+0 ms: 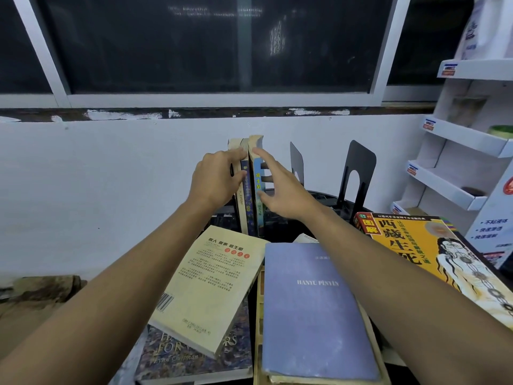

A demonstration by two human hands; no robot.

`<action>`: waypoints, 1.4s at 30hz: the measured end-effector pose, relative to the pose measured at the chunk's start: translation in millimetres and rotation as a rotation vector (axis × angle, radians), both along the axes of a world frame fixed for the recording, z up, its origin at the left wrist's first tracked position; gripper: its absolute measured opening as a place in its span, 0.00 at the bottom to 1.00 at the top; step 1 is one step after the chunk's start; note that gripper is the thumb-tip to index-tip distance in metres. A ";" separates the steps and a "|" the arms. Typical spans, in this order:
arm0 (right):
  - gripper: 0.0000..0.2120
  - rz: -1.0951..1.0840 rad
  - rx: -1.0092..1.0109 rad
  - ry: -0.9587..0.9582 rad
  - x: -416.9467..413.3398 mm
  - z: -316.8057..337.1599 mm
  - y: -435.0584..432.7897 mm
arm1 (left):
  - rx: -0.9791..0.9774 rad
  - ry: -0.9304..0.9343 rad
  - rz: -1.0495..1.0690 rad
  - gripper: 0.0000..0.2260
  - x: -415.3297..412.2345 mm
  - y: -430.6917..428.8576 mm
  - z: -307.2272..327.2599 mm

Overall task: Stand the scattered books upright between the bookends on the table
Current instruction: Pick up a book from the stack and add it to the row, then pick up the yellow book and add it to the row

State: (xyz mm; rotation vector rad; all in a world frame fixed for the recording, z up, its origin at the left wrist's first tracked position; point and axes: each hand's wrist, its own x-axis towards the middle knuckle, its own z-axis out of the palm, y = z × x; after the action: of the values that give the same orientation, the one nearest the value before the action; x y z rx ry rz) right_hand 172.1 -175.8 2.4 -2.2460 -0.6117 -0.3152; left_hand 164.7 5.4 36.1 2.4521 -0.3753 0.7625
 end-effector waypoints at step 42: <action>0.22 -0.223 -0.495 0.025 -76.3 15.1 -207.2 | 0.102 0.338 -0.438 0.20 -46.3 -104.1 -14.9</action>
State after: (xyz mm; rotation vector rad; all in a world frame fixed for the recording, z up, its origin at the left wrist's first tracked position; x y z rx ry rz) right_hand 95.8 -383.1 17.5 -2.7996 -0.4610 -0.2655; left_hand 118.4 -98.7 21.2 2.4045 -0.7960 0.1456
